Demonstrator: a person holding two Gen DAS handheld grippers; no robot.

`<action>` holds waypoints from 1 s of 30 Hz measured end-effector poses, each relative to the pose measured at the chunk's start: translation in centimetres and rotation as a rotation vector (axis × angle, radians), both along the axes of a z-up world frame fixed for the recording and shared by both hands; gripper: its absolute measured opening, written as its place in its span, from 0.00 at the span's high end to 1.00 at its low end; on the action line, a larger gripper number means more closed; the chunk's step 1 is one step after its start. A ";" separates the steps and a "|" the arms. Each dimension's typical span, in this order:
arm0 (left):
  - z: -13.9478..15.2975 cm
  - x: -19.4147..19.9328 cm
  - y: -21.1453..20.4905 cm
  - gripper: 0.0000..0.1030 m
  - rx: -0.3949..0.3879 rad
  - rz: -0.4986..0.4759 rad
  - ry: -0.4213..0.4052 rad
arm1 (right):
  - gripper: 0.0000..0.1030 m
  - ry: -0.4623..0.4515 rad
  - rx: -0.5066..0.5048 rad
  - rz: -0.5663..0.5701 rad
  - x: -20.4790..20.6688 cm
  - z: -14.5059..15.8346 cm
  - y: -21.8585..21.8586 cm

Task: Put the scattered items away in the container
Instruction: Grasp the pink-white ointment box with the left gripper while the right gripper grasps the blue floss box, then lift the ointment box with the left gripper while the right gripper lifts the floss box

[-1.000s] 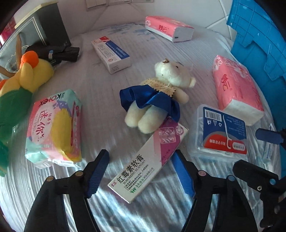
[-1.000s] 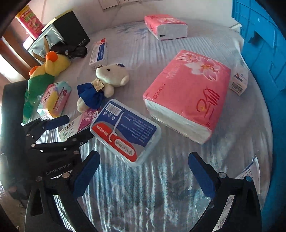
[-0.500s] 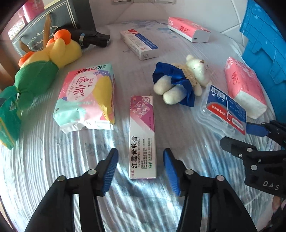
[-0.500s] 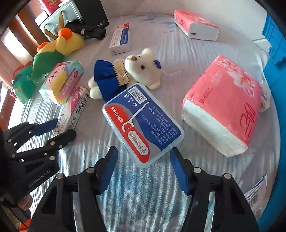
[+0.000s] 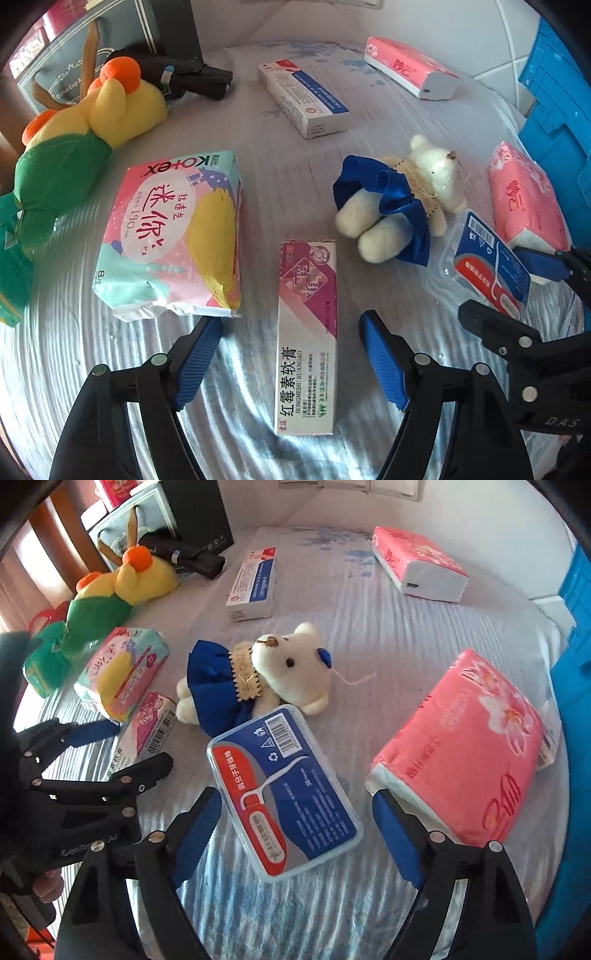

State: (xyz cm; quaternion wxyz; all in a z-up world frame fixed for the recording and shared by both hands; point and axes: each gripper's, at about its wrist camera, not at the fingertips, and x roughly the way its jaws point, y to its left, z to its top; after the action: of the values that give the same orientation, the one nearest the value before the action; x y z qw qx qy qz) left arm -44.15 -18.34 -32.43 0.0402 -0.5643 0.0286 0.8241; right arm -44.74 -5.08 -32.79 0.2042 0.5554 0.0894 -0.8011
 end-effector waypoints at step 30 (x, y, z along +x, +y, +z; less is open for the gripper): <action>0.9 4.5 0.8 0.73 -0.013 -0.010 0.018 | 0.34 -0.009 0.018 -0.091 3.8 0.1 -0.8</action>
State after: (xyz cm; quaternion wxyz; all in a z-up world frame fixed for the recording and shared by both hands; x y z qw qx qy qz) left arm -39.66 -17.51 -31.55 0.0404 -0.5570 0.0368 0.8287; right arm -40.90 -5.83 -32.72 0.1632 0.5645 0.0704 -0.8061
